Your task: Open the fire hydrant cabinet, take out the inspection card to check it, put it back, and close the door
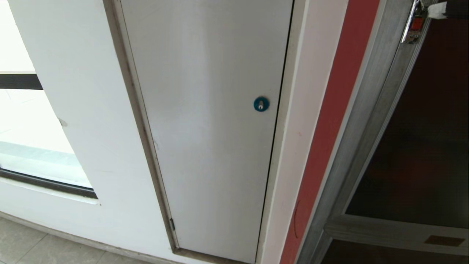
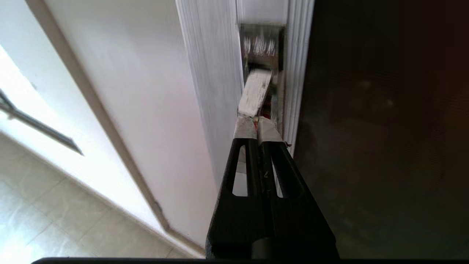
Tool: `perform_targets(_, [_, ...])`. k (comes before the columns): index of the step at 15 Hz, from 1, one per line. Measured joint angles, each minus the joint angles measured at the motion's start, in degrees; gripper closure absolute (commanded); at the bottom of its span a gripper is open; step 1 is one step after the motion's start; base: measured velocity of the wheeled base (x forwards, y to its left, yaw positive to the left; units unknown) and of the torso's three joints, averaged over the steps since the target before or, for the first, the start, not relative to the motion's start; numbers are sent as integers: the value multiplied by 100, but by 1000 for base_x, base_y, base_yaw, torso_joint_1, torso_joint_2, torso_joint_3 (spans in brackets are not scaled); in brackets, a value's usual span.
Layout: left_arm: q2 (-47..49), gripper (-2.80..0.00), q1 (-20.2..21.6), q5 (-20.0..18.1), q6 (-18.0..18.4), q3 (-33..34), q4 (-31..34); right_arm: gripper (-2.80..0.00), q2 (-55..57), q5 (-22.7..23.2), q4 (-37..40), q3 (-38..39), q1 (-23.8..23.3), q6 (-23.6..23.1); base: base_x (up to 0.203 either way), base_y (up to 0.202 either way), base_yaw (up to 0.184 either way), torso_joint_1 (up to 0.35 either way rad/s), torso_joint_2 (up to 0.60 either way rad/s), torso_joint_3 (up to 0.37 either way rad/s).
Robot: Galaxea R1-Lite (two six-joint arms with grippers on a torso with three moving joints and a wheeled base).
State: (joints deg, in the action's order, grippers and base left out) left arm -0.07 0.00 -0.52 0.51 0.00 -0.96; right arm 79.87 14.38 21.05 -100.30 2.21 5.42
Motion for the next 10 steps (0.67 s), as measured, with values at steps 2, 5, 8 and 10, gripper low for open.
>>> perform_targets(2, [0, 0, 0, -1, 0, 0, 2, 0, -80, 5, 20, 2, 13, 0, 0, 0, 0, 0, 0, 0])
perform_targets(5, [0, 0, 0, -1, 0, 0, 2, 0, -237, 20, 223, 49, 35, 9, 0, 0, 0, 0, 0, 0])
perform_targets(8, [0, 0, 0, 0, 0, 0, 0, 0, -452, 27, 413, 129, 38, -1, 0, 0, 0, 0, 0, 0])
perform_targets(10, [0, 0, 0, -1, 0, 0, 0, 0, -520, 38, 379, 25, 43, -20, 0, 0, 0, 0, 0, 0])
